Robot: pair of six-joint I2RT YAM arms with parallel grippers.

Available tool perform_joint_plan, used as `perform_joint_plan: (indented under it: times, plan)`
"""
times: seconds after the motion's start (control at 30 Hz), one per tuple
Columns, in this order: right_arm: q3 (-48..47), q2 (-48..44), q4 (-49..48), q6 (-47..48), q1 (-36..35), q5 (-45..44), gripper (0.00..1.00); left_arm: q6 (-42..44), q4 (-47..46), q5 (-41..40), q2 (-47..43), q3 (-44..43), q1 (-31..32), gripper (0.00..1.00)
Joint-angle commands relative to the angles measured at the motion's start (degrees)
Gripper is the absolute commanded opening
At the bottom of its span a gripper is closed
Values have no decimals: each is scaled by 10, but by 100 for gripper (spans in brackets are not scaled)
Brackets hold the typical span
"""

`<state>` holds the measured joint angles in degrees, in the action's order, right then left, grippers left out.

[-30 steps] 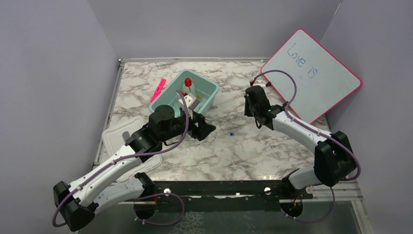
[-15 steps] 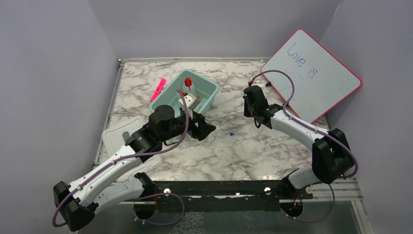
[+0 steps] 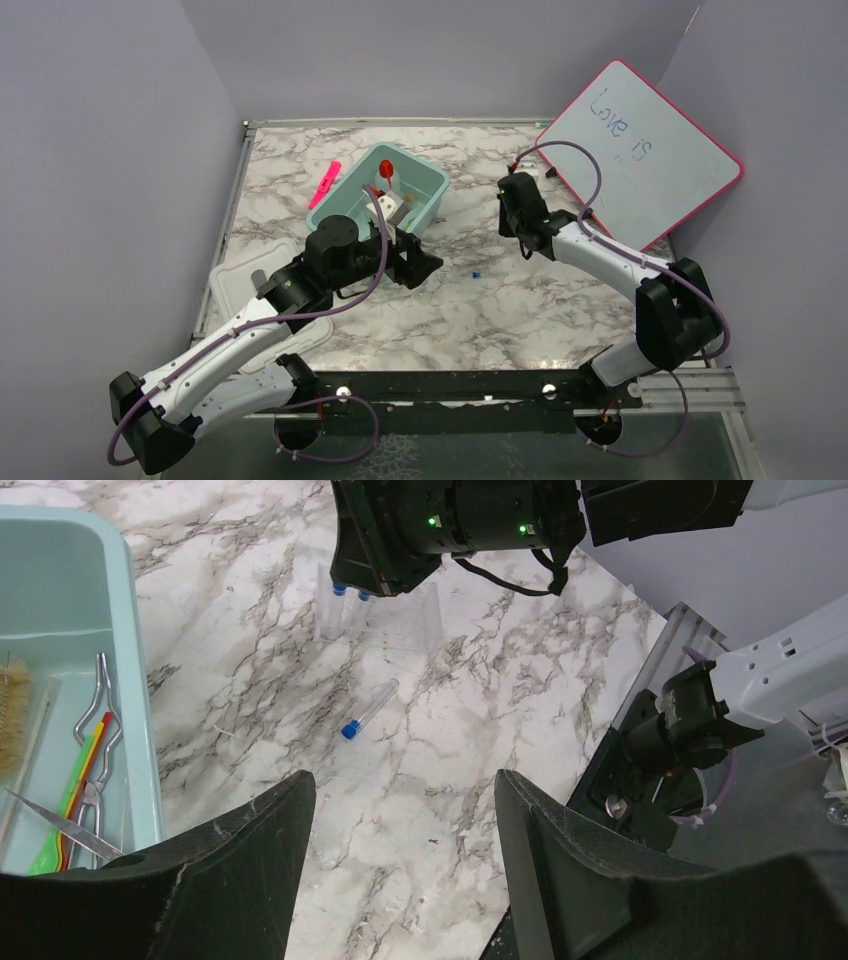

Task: Organize the chemistry lab equipment

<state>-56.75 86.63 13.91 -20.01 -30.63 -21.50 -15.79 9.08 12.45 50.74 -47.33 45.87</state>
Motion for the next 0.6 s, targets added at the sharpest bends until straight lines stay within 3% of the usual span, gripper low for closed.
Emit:
perform_joint_plan:
  times: [0.0,0.57]
  plan:
    - [-4,-3,10,-6,1,-6,15,5,-10,4,-2,-2,0,69]
    - [3,-41,10,2,1,12,16,3,-10,5,-2,-2,0,69]
